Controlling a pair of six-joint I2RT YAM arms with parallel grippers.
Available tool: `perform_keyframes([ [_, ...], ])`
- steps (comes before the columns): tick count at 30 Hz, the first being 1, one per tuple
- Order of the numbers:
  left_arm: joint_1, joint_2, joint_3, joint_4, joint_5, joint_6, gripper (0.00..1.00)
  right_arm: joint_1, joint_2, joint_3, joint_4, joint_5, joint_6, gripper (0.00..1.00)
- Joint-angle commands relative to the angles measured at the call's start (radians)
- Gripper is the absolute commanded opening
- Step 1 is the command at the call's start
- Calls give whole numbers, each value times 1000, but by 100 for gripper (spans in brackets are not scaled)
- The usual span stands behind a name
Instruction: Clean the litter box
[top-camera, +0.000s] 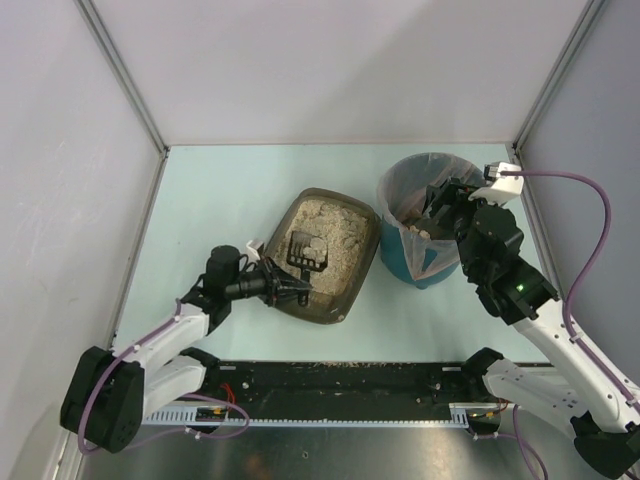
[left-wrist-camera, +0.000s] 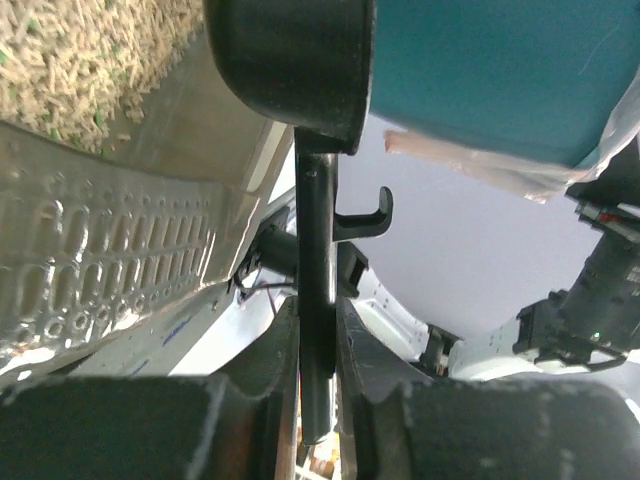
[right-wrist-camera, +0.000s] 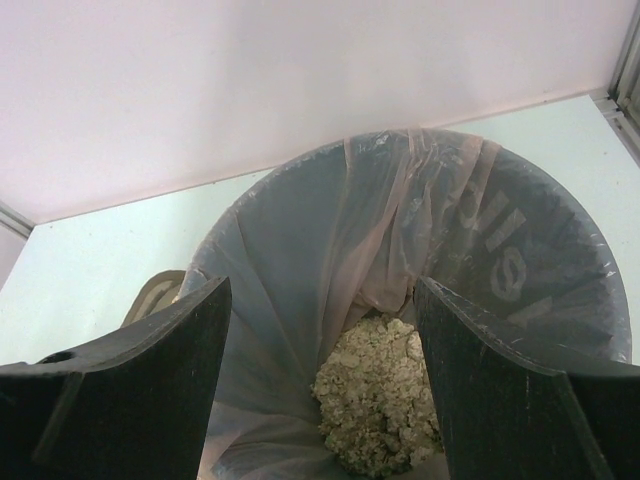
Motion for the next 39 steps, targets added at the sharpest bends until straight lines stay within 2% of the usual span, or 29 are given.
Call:
perform_keyframes([
  [1,-5,14,78,35,17,14,0,-3,-10,-3,49,21,-16,78],
  [3,-16,56,110,15,64,34,0,0,-16,-3,54,16,-6,78],
  [6,14,18,91,15,-23,16,0,0,-25,-3,42,13,1,78],
  [9,-28,68,123,4,46,52,0,0,-27,-3,25,21,-9,78],
  [12,38,-10,63,-4,0,19,0,0,-30,-1,25,15,-16,78],
  [13,26,-25,58,-1,-26,14,0,0,-30,-1,26,15,-16,78],
  [15,3,-16,71,-7,24,37,0,0,-25,-1,25,16,-10,78],
  [18,89,-71,25,-28,23,22,0,0,-18,-1,32,10,4,78],
  [19,79,-90,17,-19,-6,5,0,0,-18,-3,35,7,10,78],
  [21,32,-69,40,-21,30,28,0,2,-12,-3,39,7,21,77],
  [24,110,-107,31,-99,17,36,0,3,-5,-3,51,2,11,77],
  [26,83,-134,31,-84,-12,-12,0,3,-7,-1,58,-1,-1,77],
  [28,63,-118,51,-103,24,2,0,3,-7,-1,60,1,-4,77],
  [31,128,-131,28,-123,17,23,0,3,-2,-3,62,-1,-12,77],
  [32,98,-136,8,-99,8,-19,0,3,-1,-1,60,-4,-10,77],
  [34,55,-118,21,-77,21,-12,0,3,-1,-3,63,-5,-9,77],
  [37,95,-134,11,-96,-3,5,0,3,-1,-1,68,-2,-4,77],
  [39,35,-144,5,-65,-37,-35,0,5,-1,-1,66,-2,-2,78],
])
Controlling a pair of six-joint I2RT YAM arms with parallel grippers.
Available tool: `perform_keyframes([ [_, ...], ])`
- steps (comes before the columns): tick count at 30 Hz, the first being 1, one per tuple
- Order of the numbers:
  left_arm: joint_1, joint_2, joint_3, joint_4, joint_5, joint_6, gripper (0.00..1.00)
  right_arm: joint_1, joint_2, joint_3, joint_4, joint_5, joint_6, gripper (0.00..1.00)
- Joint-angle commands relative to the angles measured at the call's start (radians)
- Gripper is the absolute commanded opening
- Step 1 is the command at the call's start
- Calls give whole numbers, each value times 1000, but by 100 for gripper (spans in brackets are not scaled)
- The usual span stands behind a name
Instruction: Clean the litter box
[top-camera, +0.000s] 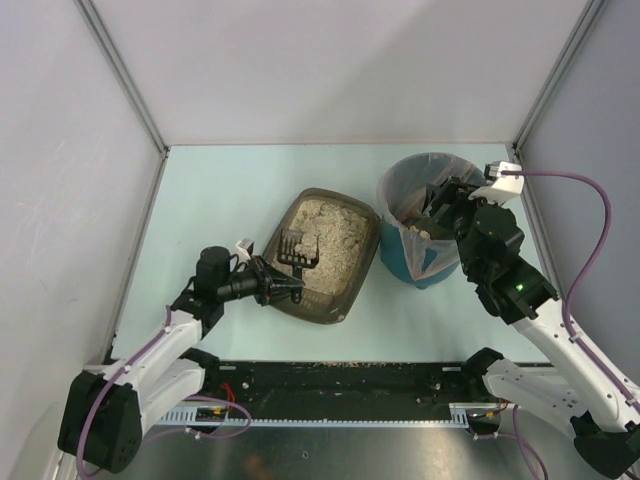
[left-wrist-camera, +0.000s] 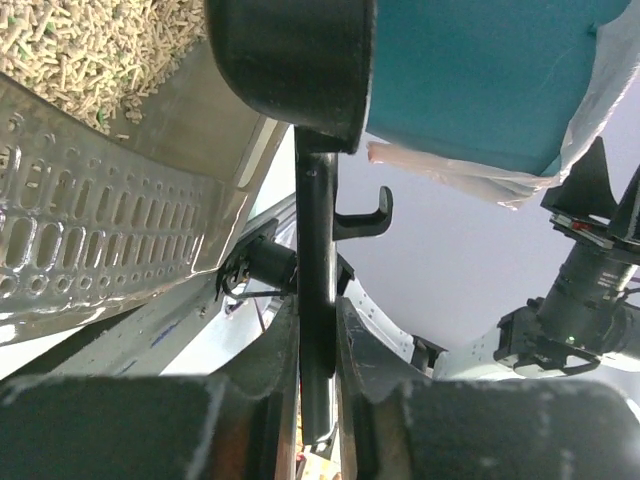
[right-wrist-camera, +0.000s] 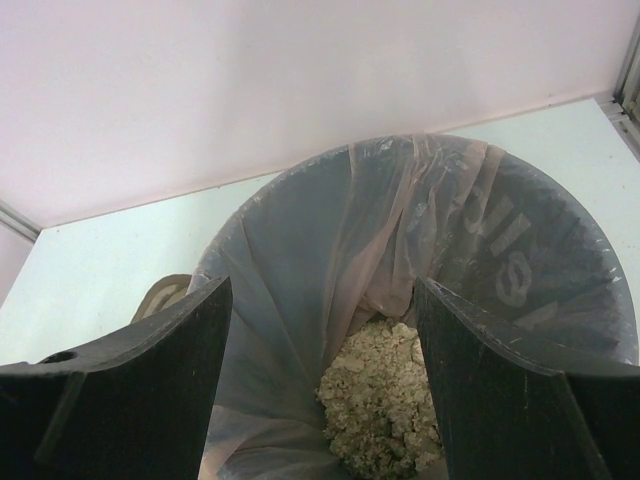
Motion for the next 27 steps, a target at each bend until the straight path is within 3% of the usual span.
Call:
perform_keyframes([
  [1,-60,-12,4,56,-8,-19,0,4,-3,-1,49,3,-2,77],
  [5,38,-38,3,-1,-6,53,0,4,-6,-3,41,6,-6,77],
  [9,-46,-41,30,59,7,130,0,4,-9,-3,31,9,-5,77],
  [12,-3,-29,-38,81,21,214,0,4,-4,-3,29,12,-2,77],
  [15,-4,-35,-149,278,72,93,0,5,-6,-1,43,0,0,77],
  [18,44,-121,-155,279,64,87,0,5,-13,-1,37,10,-6,77],
  [22,-5,-98,-164,318,107,36,0,4,-10,-3,15,16,-6,77],
  [24,46,-123,-193,419,98,-20,0,5,-10,-3,20,6,-6,77],
  [25,79,-149,-254,488,75,-131,0,5,-13,-3,23,3,-3,77],
  [27,69,-127,-287,691,67,-210,0,5,-13,-1,23,10,1,77],
])
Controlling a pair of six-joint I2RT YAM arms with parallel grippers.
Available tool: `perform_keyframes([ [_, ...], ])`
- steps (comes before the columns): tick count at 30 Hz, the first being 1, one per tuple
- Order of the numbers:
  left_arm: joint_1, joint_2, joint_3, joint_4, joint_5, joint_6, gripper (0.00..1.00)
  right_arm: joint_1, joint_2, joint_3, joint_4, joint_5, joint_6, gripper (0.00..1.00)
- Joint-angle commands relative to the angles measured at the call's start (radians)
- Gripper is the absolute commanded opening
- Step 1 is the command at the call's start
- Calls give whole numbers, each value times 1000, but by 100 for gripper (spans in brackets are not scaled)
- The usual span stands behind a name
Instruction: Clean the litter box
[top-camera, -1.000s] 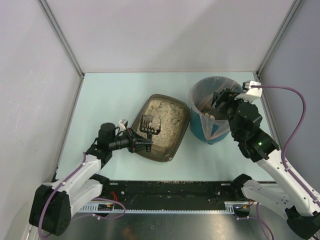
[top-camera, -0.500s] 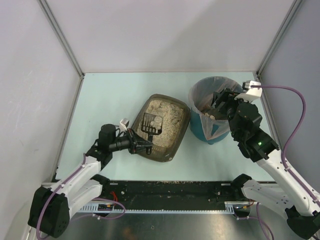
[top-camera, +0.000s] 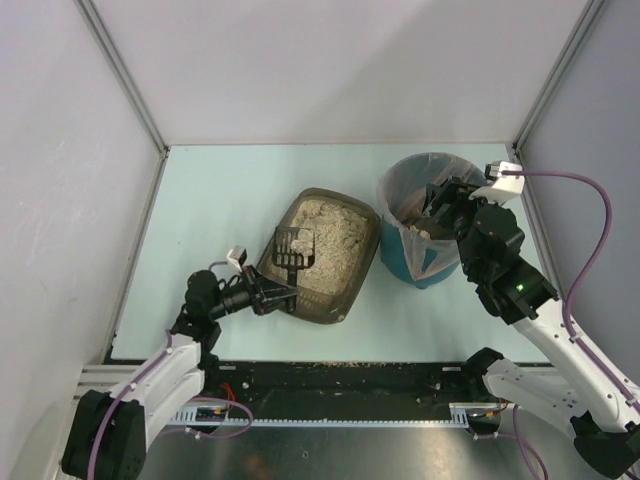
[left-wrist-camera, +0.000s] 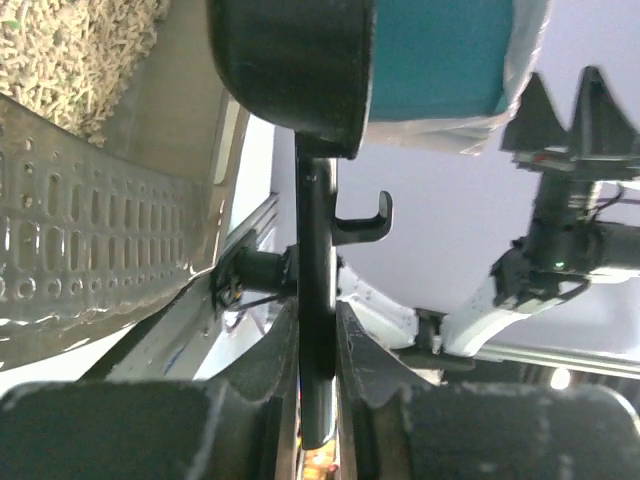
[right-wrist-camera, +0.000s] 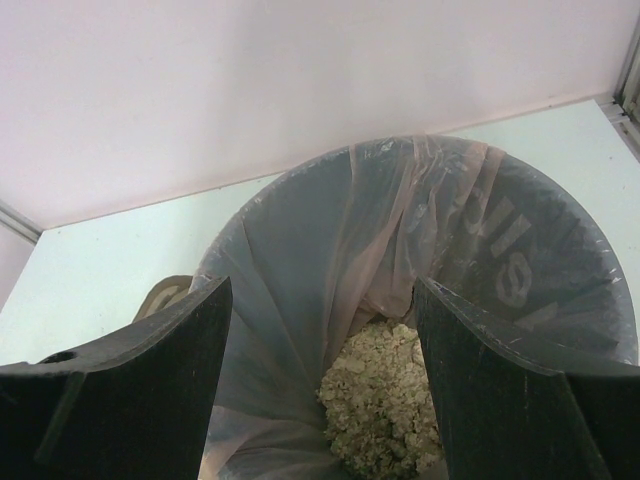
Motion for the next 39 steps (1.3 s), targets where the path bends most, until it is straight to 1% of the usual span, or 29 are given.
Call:
perform_keyframes([
  [1,-7,6,-59,388,42,-212,0,6,-13,-3,20,11,6,77],
  [3,-38,45,-57,469,56,-237,0,5,-11,-3,20,12,9,77],
  [4,-35,54,-75,517,47,-287,0,5,-10,-3,24,9,6,77],
  [5,-32,83,-86,619,41,-316,0,6,-11,-1,27,3,4,77],
  [6,-33,106,-92,654,39,-338,0,6,-11,-3,27,3,4,77],
  [7,-50,127,-92,681,32,-362,0,8,-13,-1,30,5,3,77],
  [8,-69,170,-92,757,22,-376,0,8,-15,-3,26,8,4,77],
  [9,-85,187,-88,793,18,-390,0,8,-16,-3,26,9,3,77],
  [10,-93,206,-91,841,15,-439,0,8,-18,-1,23,11,3,77],
  [11,-90,230,-98,957,-7,-470,0,8,-19,-3,21,14,0,77],
  [12,-86,270,-101,990,-11,-491,0,9,-24,-3,20,14,1,77],
  [16,-133,318,-59,1013,-4,-493,0,9,-33,-3,7,23,1,77],
  [19,-115,318,-71,1017,-24,-507,0,9,-45,-3,-3,32,0,77],
  [22,-127,327,-58,1033,8,-516,0,11,-47,-3,-13,41,-2,77],
  [24,-136,325,-83,1065,-27,-530,0,9,-45,-3,-13,41,-3,77],
  [26,-173,357,-57,1064,14,-522,0,9,-41,-3,-11,35,-3,77],
  [27,-173,364,-59,1065,27,-524,0,9,-39,-3,-8,35,-3,77],
  [28,-138,364,-95,1067,-2,-519,0,9,-39,-3,-4,37,-5,77],
  [29,-139,359,-111,1065,-33,-514,0,9,-38,-3,3,32,-3,77],
  [30,-174,371,-103,1057,-21,-484,0,9,-38,-1,4,34,-5,77],
  [31,-184,387,-67,1053,42,-479,0,11,-36,-3,7,34,-5,77],
  [32,-175,393,-65,1057,50,-482,0,9,-36,-3,12,34,-12,77],
  [33,-102,379,-71,1062,45,-485,0,11,-38,-3,13,34,-12,77],
  [34,-77,361,-97,1056,21,-482,0,11,-41,-3,15,34,-14,77],
  [35,-75,353,-88,1038,21,-473,0,11,-39,-3,12,34,-14,77],
  [36,-128,362,-62,1013,48,-429,0,9,-38,-3,9,32,-17,77],
  [37,-144,370,-19,980,77,-415,0,9,-33,-1,7,32,-19,77],
  [38,-138,371,-22,979,94,-415,0,9,-33,-3,7,31,-26,77],
  [39,-85,352,-54,979,76,-421,0,8,-30,-3,12,31,-29,77],
])
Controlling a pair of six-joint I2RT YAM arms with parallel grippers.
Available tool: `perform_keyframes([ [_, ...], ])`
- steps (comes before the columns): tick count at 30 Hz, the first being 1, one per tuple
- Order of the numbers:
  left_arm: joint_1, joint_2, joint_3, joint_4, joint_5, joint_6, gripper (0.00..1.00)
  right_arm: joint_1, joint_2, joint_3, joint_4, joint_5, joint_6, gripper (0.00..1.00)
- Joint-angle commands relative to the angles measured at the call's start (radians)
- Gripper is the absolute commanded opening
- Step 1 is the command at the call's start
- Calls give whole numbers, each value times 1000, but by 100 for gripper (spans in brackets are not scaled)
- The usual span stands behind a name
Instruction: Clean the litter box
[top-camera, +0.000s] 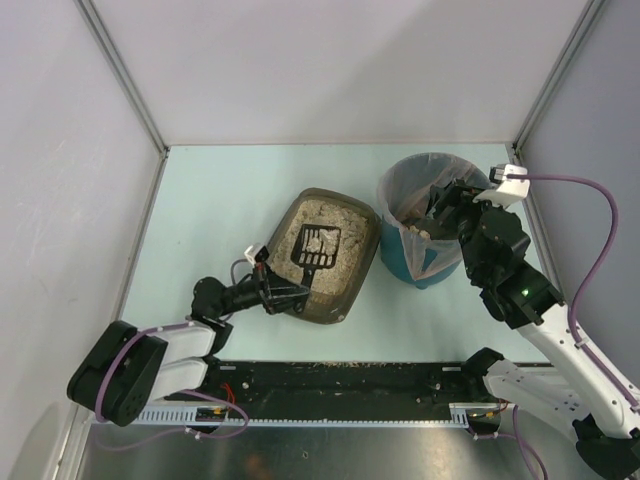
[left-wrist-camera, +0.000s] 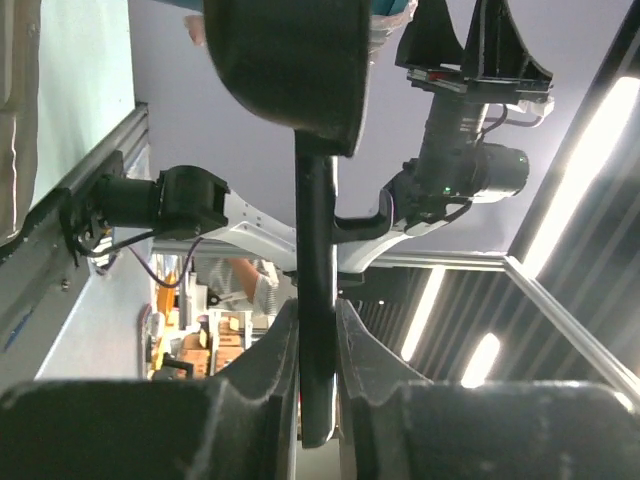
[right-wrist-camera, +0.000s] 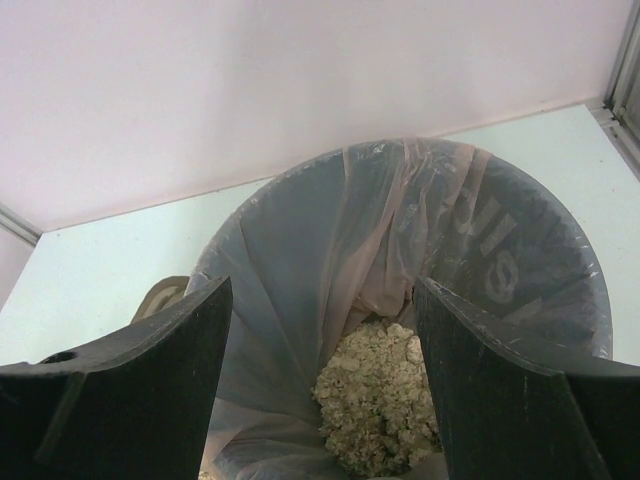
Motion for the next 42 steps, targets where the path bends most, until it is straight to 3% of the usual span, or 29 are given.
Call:
perform_keyframes([
  [1,39,-35,1,112,8,54,0,3,1,-1,37,12,-24,78],
  [4,-13,-10,49,69,61,91,0,3,6,-1,55,15,-23,77],
  [6,65,-30,13,69,25,85,0,3,7,-1,61,15,-24,77],
  [9,37,-26,48,32,76,110,0,3,10,-1,61,15,-21,78],
  [11,94,-42,30,32,78,100,0,4,9,-3,58,12,-24,77],
  [14,47,-55,26,-32,69,139,0,3,7,-3,46,13,-23,77],
  [17,113,-88,1,-37,51,127,0,3,1,-3,41,21,-21,77],
  [20,15,-70,39,-132,75,194,0,3,2,-1,37,23,-17,77],
  [23,90,-91,21,-138,52,185,0,1,3,-3,40,21,-21,77],
  [26,55,-87,53,-170,91,211,0,3,-1,-1,40,18,-17,77],
  [28,97,-99,42,-174,106,211,0,1,-1,-3,40,23,-20,77],
  [29,119,-116,24,-175,51,196,0,3,-2,-3,38,21,-20,78],
  [32,35,-124,28,-223,63,232,0,3,-1,-1,34,20,-18,77],
  [35,97,-159,-4,-226,54,219,0,3,1,-3,35,23,-14,77],
  [38,43,-144,31,-276,62,267,0,4,3,-1,32,20,-8,77],
  [42,109,-170,24,-293,55,257,0,3,3,-3,41,18,-18,77],
])
